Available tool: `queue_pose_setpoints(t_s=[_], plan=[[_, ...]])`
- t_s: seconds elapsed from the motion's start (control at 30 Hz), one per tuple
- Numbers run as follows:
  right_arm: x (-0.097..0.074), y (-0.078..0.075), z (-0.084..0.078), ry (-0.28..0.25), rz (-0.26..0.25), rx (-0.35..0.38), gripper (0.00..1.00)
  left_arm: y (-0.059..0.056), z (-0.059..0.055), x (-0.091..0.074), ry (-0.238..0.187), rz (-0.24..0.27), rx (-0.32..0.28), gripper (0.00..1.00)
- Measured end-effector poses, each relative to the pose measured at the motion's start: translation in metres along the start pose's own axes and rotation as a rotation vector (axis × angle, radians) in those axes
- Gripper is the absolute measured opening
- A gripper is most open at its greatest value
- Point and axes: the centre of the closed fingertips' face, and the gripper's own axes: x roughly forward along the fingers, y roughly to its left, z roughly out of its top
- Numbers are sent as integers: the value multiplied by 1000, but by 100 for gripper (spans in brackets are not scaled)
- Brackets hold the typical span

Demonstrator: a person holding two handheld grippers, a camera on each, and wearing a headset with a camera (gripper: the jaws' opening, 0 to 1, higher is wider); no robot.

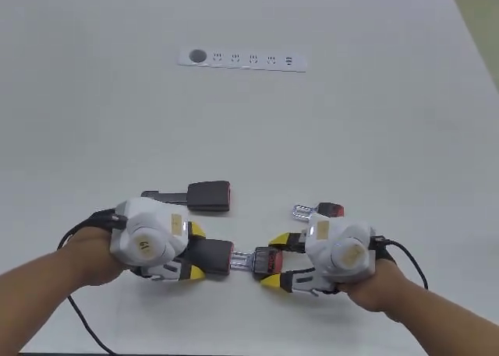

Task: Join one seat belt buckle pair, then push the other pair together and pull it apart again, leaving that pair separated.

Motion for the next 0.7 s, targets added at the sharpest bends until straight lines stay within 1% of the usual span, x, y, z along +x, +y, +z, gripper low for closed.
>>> queue_pose_setpoints(t_s=[0.13,0.2,0.3,0.5,0.63,0.7], plan=[[5,2,6,-2,14,-19,36,0,0,1,6,-6,7,36],[9,2,8,8,15,-22,36,0,0,1,8,-7,4,36],[8,1,7,8,17,-11,35,0,1,0,8,-7,4,36],[10,0,7,29,19,-2,35,1,1,1,13,-13,12,36],[12,-1,9,34,16,9,35,0,2,1,19,-20,24,35],[15,-1,11,34,12,15,35,0,2,1,23,-31,41,34]])
